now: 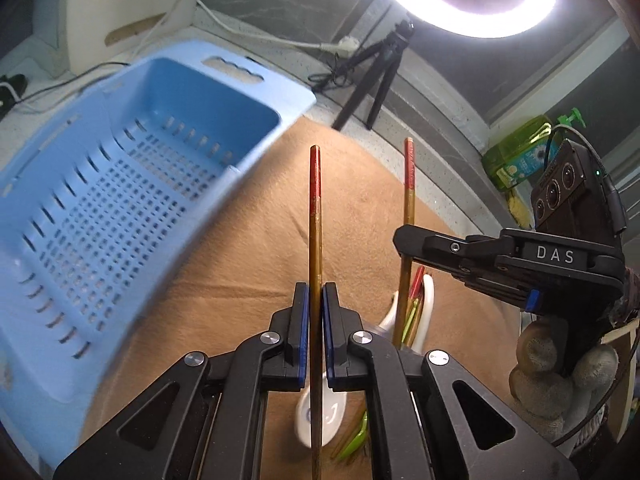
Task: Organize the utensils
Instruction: 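Carry the chopsticks into the blue basket and open both tools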
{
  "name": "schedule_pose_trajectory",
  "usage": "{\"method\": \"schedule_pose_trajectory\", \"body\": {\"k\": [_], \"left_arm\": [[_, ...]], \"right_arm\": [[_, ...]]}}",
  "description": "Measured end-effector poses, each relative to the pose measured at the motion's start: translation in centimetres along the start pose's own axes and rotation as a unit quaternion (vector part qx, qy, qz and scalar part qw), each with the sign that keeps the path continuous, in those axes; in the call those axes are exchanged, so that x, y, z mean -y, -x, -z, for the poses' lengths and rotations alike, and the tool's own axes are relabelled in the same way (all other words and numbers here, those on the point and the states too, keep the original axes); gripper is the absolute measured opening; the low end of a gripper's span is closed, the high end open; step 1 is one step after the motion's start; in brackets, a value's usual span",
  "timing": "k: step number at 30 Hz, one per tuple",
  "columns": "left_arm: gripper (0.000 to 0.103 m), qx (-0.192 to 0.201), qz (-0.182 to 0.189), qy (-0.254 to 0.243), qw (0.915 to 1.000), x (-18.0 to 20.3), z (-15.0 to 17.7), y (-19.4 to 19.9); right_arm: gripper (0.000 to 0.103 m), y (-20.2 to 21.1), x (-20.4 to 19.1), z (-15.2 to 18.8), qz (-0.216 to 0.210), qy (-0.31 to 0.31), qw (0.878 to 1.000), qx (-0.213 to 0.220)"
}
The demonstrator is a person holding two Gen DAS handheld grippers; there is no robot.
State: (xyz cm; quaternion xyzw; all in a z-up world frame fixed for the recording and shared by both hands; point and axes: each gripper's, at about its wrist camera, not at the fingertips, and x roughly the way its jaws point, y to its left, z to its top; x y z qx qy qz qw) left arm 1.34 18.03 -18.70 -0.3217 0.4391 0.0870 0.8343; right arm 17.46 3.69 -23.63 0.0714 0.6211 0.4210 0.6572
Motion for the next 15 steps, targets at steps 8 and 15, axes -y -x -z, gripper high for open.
{"method": "schedule_pose_trajectory", "body": {"k": [8,15], "left_arm": [[0.005,0.027,-0.032,0.002,0.9991,-3.9,-2.2,3.7],[0.005,0.028,-0.054,-0.014,0.9980,-6.9,-4.3,4.7]], "right_arm": [[0.007,-2.6,-4.9,-0.8,-0.027,0.002,1.000,0.001],[0.007,-6.9,-8.3,-1.4,-0.040,-0.008,0.999,-0.004]]}}
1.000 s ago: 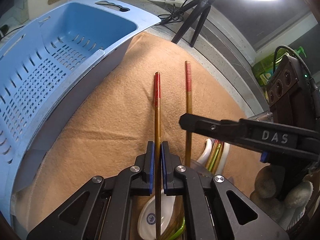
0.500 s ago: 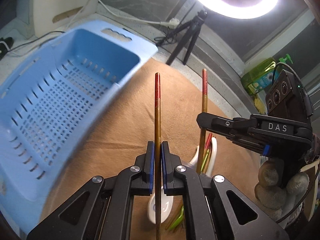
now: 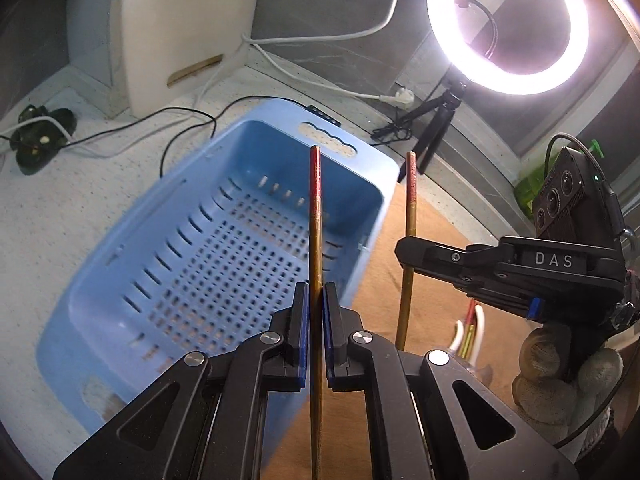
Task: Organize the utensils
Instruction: 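Carry the chopsticks into the blue basket and open both tools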
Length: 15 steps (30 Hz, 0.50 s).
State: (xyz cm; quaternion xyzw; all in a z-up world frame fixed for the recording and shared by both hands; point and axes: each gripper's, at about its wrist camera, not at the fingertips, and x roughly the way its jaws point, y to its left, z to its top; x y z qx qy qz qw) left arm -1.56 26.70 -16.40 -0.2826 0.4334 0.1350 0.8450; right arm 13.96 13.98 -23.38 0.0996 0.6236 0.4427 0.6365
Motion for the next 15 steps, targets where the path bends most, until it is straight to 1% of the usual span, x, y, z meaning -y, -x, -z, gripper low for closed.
{"method": "schedule_pose_trajectory", "body": {"k": [8,12,15], "left_arm": [[0.005,-0.010,-0.007,-0.014,0.9998,-2.5,-1.7,-0.7],[0.005,-0.021,-0.007,-0.018,0.9996,-3.3,-2.3,-1.5],[0.005,-0.025,-0.008,-0.017,0.9995,-3.7,-2.6,-1.8]], "right_arm": [[0.007,-3.5,-0.6,-0.5,0.003,-0.026,1.000,0.001],[0.007,-4.5,-0.7,-0.6,0.013,-0.024,1.000,0.000],[0.010,-4.7,-0.9,-0.7,0.023,-0.018,1.000,0.003]]}}
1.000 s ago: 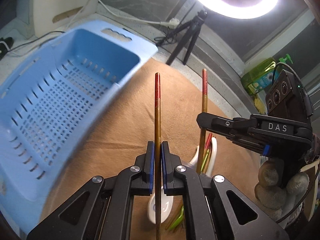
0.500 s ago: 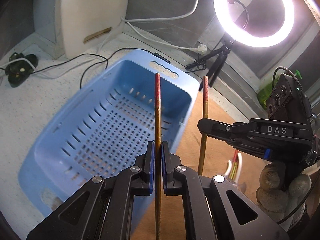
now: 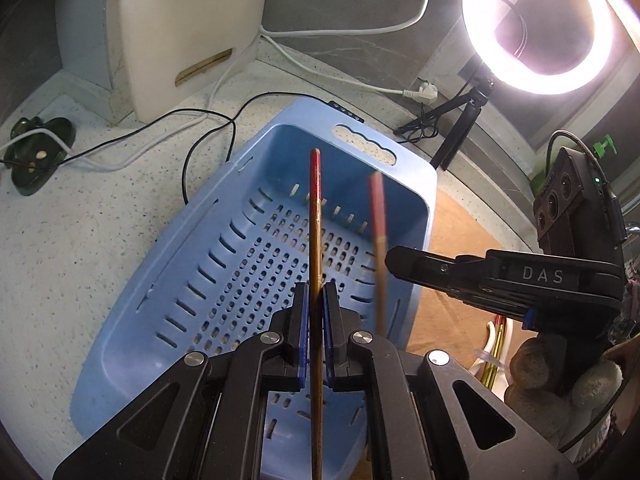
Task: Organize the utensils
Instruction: 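Carry the chopsticks into the blue basket and open both tools, then move both tools back over the spoons on the mat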
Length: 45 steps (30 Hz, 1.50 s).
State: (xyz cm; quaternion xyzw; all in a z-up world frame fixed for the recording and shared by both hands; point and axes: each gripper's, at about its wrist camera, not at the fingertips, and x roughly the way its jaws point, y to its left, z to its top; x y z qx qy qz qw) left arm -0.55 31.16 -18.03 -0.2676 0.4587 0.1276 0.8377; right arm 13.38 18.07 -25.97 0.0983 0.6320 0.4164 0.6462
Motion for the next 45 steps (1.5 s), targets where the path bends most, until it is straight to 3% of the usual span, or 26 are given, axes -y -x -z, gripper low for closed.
{"method": "schedule_pose_trajectory", "body": {"k": [4,10,20,24,29,34,45], "left_arm": [[0.018,-0.001,-0.007,0.003,1.0000,-0.5,-0.2,-0.2],[0.018,0.008,-0.006,0.011,0.9999,-0.8,-0.2,0.4],[0.018,0.024,0.016,-0.003,0.9996,1.6,0.7,2.0],[0.030,0.023,0.031,-0.015,0.9992,3.3,1.8,2.4],[0.035,0.009,0.048,-0.043,0.9979,5.9,4.0,2.2],[0.043,-0.009,0.058,-0.087,0.9945,8.6,6.7,1.8],[0.043,-0.047,0.045,-0.212,0.9752,14.2,11.6,0.4]], "right_arm": [[0.011,0.0,-0.4,0.0,0.012,0.010,1.000,0.002],[0.017,1.3,-0.5,0.1,0.014,0.019,1.000,0.011],[0.036,6.9,0.1,1.4,0.036,0.063,0.996,0.047],[0.041,10.7,1.3,2.4,0.056,0.090,0.992,0.065],[0.041,14.5,3.1,3.7,0.081,0.107,0.988,0.083],[0.057,17.8,5.6,4.9,0.082,0.087,0.986,0.113],[0.057,18.8,10.5,6.3,0.102,0.050,0.991,0.067]]}}
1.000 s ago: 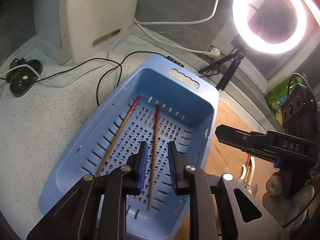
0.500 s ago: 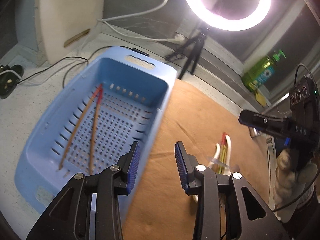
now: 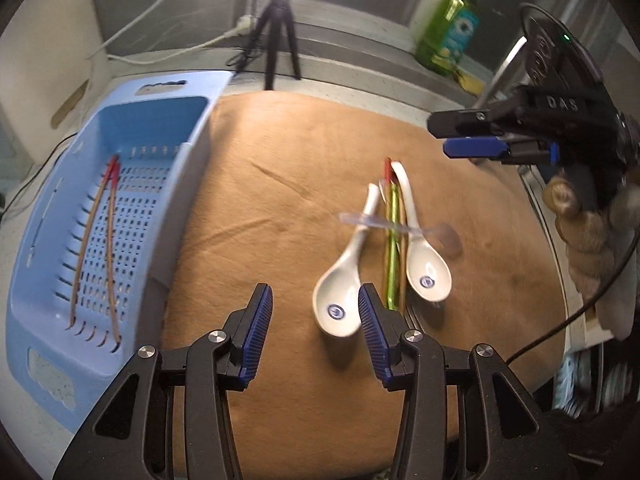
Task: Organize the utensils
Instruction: 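Move both tools back over the spoons on the mat, then grasp the white ceramic spoon bowl with the left tool while the right grips its handle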
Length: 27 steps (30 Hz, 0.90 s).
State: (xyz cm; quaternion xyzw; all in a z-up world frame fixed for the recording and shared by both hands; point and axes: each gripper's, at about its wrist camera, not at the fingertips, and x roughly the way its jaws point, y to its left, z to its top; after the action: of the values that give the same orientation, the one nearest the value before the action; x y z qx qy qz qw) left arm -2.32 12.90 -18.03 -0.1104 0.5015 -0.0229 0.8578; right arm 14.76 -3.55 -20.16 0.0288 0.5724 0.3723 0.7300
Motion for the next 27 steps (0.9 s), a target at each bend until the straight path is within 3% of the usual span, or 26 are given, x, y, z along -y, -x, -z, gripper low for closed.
{"method": "schedule_pose_trajectory", "body": {"k": [13,21,27], "left_arm": [[0.044,-0.029,-0.014,-0.044,0.9985,1.6,1.2,-2.5],[0.049,-0.039,-0.021,-0.070,0.9965,2.0,1.7,-3.6],[0.049,-0.040,-0.023,-0.076,0.9960,2.0,1.3,-4.8]], "right_arm": [[0.055,-2.4,1.3,1.0,-0.051,-0.049,0.997,-0.041],[0.038,-6.8,1.6,0.7,-0.033,-0.073,0.993,-0.087],[0.035,-8.2,2.0,0.7,-0.017,-0.081,0.992,-0.100]]}}
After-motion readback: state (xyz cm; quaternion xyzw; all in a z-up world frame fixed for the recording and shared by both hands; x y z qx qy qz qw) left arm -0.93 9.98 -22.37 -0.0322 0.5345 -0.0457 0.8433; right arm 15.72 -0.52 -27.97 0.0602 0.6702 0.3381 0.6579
